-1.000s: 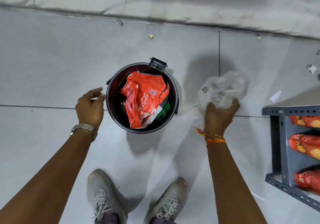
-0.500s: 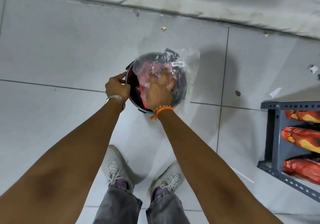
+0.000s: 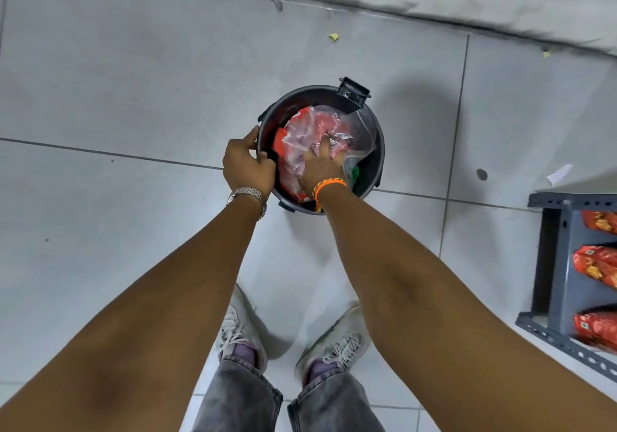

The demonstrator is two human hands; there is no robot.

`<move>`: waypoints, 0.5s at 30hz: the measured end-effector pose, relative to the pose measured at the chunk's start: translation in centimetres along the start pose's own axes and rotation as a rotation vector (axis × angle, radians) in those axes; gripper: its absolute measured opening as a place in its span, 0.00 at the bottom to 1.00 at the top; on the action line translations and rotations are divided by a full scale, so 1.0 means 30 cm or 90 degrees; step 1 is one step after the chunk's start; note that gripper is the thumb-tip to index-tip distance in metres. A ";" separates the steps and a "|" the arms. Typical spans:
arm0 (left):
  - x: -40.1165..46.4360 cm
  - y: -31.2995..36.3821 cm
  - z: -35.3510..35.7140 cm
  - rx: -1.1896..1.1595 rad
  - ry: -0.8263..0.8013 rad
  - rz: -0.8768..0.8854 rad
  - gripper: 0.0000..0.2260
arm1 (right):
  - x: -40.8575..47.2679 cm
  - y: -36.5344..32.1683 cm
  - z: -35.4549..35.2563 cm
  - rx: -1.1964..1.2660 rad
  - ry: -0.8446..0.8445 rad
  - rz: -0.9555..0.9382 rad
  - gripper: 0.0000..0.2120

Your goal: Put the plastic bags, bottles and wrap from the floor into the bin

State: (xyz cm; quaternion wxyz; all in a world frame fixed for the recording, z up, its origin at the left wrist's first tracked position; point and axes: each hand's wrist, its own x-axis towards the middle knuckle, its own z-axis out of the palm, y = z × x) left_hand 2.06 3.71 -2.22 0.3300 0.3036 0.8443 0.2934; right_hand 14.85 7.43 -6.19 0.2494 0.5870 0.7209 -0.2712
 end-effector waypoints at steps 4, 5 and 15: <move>-0.015 -0.007 0.020 0.039 0.010 0.041 0.24 | -0.025 0.025 0.000 -0.022 0.006 -0.022 0.26; -0.008 -0.011 0.026 0.053 0.012 0.047 0.25 | -0.025 0.024 -0.005 0.012 -0.009 -0.011 0.26; -0.044 0.115 -0.078 0.166 -0.031 0.012 0.23 | -0.220 -0.013 -0.193 0.382 0.055 0.042 0.23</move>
